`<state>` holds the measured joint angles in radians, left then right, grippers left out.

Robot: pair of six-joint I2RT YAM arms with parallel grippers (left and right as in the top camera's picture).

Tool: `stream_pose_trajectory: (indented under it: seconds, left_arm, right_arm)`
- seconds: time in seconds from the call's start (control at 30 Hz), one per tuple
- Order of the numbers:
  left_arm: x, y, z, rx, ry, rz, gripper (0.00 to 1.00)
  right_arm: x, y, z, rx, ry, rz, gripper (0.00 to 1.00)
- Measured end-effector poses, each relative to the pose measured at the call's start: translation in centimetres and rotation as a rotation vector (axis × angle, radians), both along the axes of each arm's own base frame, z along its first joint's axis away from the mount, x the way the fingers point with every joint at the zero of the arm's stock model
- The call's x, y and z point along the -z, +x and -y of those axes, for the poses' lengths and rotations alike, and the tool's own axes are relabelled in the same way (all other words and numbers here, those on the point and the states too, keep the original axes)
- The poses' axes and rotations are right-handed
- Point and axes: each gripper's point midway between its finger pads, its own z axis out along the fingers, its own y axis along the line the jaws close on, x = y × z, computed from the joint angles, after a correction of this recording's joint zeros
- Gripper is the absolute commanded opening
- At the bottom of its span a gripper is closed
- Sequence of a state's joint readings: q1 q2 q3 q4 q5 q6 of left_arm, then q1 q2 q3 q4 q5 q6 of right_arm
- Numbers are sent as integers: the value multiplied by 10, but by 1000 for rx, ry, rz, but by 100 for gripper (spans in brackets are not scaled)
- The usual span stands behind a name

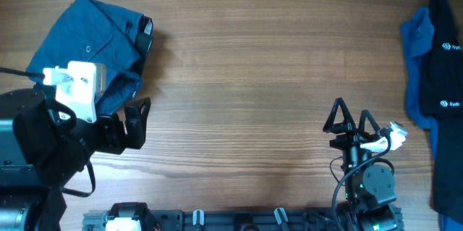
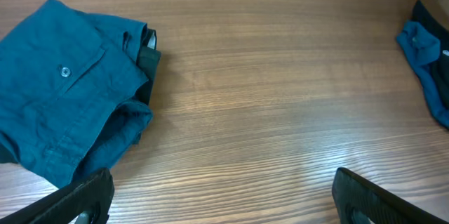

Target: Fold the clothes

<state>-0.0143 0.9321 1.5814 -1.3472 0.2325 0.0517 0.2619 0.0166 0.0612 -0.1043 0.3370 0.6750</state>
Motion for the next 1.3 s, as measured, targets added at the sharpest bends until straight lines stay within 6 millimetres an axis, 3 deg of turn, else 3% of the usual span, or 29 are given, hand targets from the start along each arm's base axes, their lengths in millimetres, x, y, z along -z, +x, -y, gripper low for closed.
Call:
stream_pose_trajectory:
  seconds: [0.13, 0.27, 0.37, 0.57, 0.73, 0.9, 1.1, 1.2, 1.3]
  left_arm:
    - [-4, 5, 0, 0, 0, 29, 100]
    - [-22, 28, 0, 4, -9, 205, 100]
    - [-15, 39, 1, 19, -23, 324, 100]
    - [45, 44, 14, 98, -53, 525, 100]
    - [88, 34, 17, 107, -68, 627, 100]
    - [117, 24, 17, 111, -68, 737, 100]
    - [130, 20, 18, 118, -66, 847, 100]
    - [140, 23, 18, 121, -65, 866, 100]
    - [162, 28, 18, 117, -70, 807, 100]
  right_arm:
    - [0, 0, 0, 0, 0, 0, 100]
    - [0, 0, 0, 0, 0, 0, 100]
    - [0, 0, -1, -3, 0, 0, 100]
    - [0, 0, -1, -7, 0, 0, 100]
    - [0, 0, -1, -8, 0, 0, 100]
    - [0, 0, -1, -8, 0, 0, 100]
    - [0, 0, -1, -8, 0, 0, 100]
    - [0, 0, -1, -8, 0, 0, 100]
    - [0, 0, -1, -8, 0, 0, 100]
